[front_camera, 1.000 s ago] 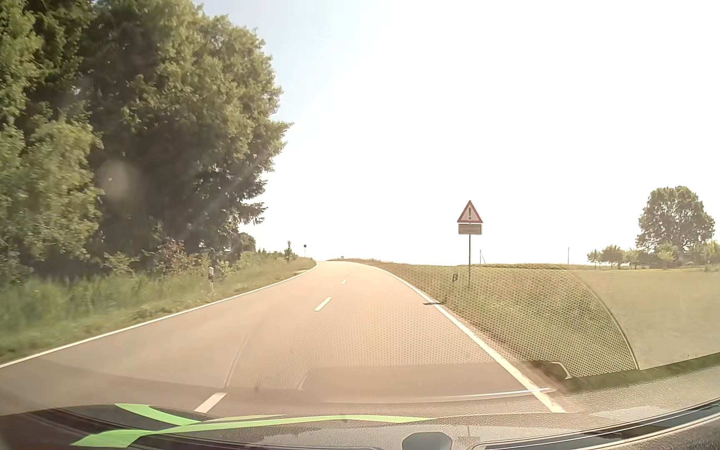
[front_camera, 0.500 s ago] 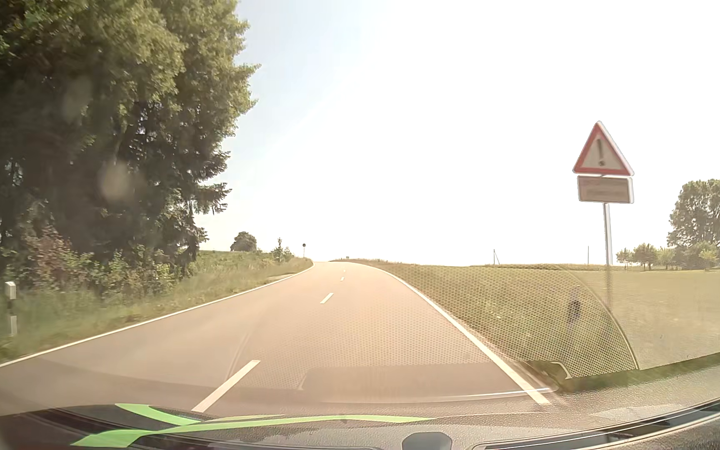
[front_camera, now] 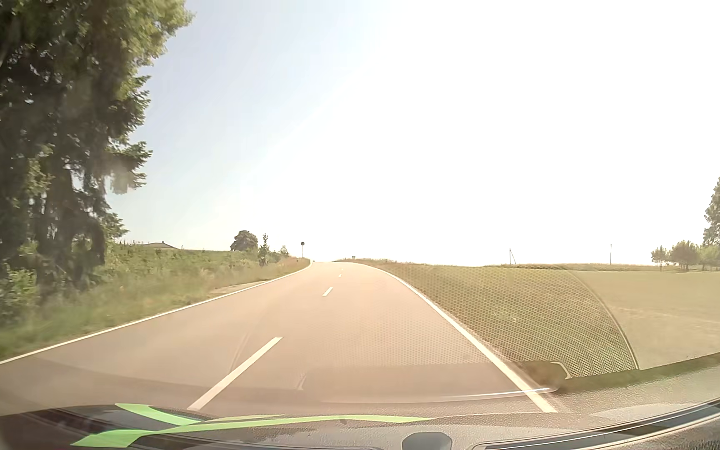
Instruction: Follow the waypoints while adhering to traffic rules and regulations
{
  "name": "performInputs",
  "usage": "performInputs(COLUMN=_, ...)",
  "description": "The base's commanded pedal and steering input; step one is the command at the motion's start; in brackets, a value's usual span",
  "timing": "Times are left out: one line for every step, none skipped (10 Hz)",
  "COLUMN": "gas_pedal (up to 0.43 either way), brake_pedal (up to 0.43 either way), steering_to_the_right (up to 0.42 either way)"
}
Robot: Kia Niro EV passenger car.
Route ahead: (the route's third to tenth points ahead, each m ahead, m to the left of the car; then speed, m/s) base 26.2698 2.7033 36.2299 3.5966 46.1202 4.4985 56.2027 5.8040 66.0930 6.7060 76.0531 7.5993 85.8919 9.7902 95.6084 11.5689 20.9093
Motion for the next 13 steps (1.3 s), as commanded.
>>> performInputs(gas_pedal=0.390, brake_pedal=0.000, steering_to_the_right=-0.012)
performInputs(gas_pedal=0.390, brake_pedal=0.000, steering_to_the_right=-0.012)
performInputs(gas_pedal=0.390, brake_pedal=0.000, steering_to_the_right=-0.013)
performInputs(gas_pedal=0.390, brake_pedal=0.000, steering_to_the_right=-0.014)
performInputs(gas_pedal=0.390, brake_pedal=0.000, steering_to_the_right=-0.014)
performInputs(gas_pedal=0.390, brake_pedal=0.000, steering_to_the_right=-0.015)
performInputs(gas_pedal=0.390, brake_pedal=0.000, steering_to_the_right=-0.016)
performInputs(gas_pedal=0.390, brake_pedal=0.000, steering_to_the_right=-0.017)
performInputs(gas_pedal=0.370, brake_pedal=0.000, steering_to_the_right=-0.018)
performInputs(gas_pedal=0.358, brake_pedal=0.000, steering_to_the_right=-0.019)
performInputs(gas_pedal=0.339, brake_pedal=0.000, steering_to_the_right=-0.020)
performInputs(gas_pedal=0.331, brake_pedal=0.000, steering_to_the_right=-0.020)
performInputs(gas_pedal=0.319, brake_pedal=0.000, steering_to_the_right=-0.020)
